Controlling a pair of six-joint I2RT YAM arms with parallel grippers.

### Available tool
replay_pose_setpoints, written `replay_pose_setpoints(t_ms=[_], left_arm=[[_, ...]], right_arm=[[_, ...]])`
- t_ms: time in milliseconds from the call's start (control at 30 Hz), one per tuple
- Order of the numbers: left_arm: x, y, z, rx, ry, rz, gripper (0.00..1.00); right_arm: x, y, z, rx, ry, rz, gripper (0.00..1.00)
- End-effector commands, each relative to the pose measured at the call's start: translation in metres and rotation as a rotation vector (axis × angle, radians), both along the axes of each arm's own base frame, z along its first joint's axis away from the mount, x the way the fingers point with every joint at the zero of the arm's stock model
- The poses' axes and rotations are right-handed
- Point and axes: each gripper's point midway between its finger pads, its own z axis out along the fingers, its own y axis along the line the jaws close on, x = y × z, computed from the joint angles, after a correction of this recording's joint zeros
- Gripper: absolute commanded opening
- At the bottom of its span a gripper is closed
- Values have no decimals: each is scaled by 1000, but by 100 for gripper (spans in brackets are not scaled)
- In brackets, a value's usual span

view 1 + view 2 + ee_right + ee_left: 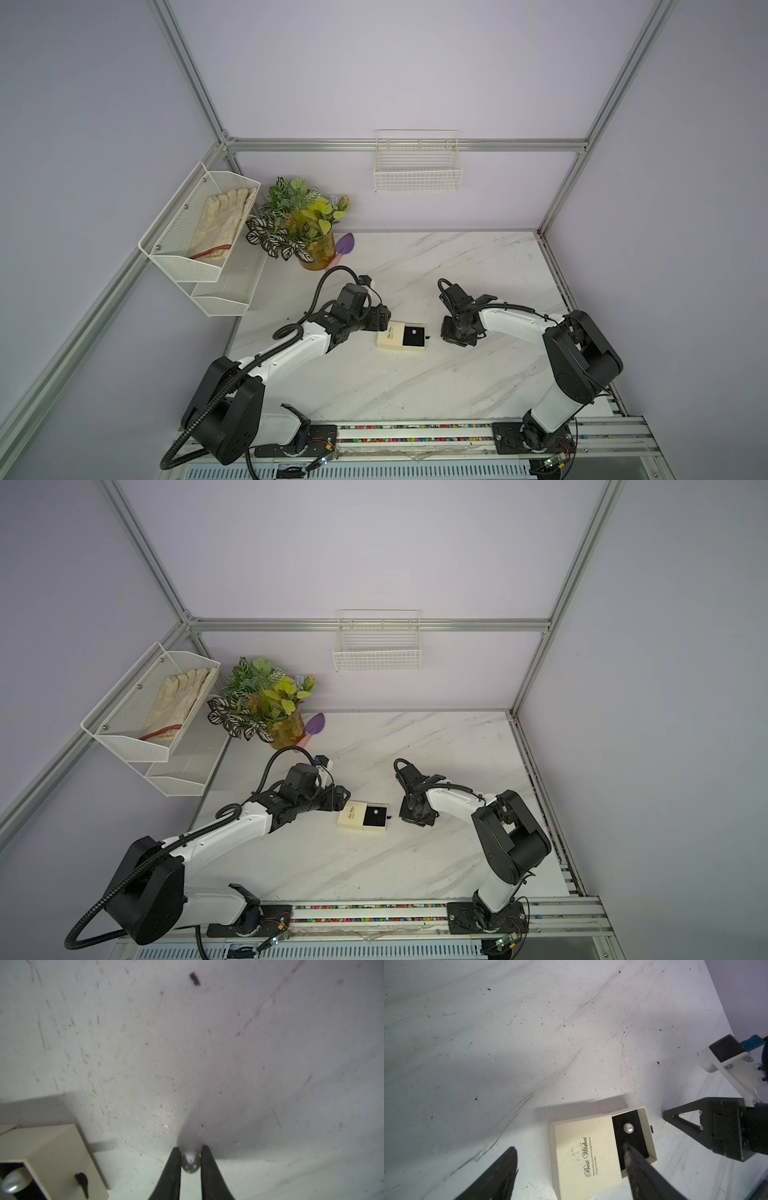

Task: Place the earrings into the drawer-style jewelry box
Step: Pick up the earring from the center of the board.

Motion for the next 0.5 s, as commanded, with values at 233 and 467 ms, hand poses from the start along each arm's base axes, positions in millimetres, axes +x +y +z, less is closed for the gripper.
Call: replay_pose_setpoints(t_ms=[233, 467], left_arm=[[1, 2, -3, 16, -14, -2, 81], [1, 2, -1, 14, -21, -1, 81]], right_arm=[[-17, -12, -23, -61, 81, -7, 16], [-5, -6, -1, -12, -24, 6, 12]])
